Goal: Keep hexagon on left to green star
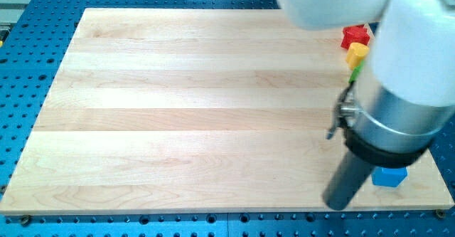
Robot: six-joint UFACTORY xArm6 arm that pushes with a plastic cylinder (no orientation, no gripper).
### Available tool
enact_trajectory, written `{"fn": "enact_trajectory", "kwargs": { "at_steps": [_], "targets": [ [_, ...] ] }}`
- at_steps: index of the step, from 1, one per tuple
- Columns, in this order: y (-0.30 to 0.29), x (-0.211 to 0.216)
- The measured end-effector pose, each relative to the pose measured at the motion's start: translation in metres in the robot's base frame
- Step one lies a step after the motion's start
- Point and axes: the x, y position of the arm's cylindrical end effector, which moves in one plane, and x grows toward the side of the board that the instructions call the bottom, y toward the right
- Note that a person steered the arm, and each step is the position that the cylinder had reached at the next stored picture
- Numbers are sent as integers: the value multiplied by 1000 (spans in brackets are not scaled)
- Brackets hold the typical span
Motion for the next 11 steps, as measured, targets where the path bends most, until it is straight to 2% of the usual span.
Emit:
{"fn": "enact_trajectory", "kwargs": {
  "at_steps": [1, 2, 3, 5, 7, 8, 9, 10, 11],
  "targets": [
    [49, 1],
    [132, -2],
    [172, -42],
    [157, -91],
    [131, -114],
    [86, -143],
    [51, -149],
    [41, -179],
    [-17, -202]
  ]
}}
